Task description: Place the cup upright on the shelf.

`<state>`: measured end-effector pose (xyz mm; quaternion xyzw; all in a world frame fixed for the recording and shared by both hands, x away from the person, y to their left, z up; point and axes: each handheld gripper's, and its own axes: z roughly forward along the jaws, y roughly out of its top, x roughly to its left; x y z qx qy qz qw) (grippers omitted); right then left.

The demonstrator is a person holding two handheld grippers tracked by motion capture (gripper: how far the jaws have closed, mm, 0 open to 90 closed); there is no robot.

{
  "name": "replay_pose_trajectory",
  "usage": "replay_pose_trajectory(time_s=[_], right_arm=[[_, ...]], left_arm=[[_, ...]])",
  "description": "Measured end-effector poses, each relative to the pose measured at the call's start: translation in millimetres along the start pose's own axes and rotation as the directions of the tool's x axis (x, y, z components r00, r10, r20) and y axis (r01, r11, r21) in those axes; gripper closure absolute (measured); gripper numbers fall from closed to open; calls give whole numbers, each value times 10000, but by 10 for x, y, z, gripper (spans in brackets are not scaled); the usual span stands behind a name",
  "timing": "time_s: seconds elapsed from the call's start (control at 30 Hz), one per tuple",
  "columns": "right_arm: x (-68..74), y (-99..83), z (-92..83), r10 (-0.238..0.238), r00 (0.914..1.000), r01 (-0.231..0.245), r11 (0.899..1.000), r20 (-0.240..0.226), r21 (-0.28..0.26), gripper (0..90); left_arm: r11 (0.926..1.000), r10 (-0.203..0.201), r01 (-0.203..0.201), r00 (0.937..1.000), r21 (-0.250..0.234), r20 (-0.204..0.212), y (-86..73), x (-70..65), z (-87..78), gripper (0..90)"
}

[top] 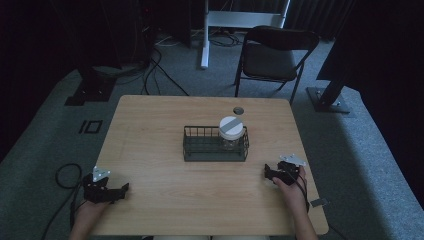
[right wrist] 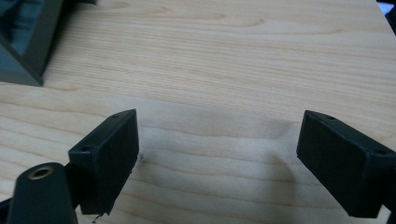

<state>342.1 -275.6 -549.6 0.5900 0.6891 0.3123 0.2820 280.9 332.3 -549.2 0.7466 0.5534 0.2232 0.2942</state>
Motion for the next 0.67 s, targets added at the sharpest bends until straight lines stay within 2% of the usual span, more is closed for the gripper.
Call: replay_pose_trajectory(time_s=[0.07,0.13,0.2,0.47,0.67], right_arm=[[-21,1,9,75,10000,-74,9998,-41,166,130],[-37,-2,24,-48,10000,52,9988,-66,482,129],[-56,-2,27,127,9998,-117,9984,-169,547,133],[-89,-3,27,300,9986,-276,9982,-440,538,130],[-74,0,35,91,9993,-68,9982,-376,593,120]], left_arm=[[10000,-1,1,10000,-4,-1,0,0,0,5],[10000,0,0,10000,-4,-2,0,0,0,5],[10000,-1,1,10000,-3,-2,0,0,0,5],[10000,0,0,10000,2,-1,0,0,0,6],[10000,-31,31,10000,2,-35,1,1,-1,6]])
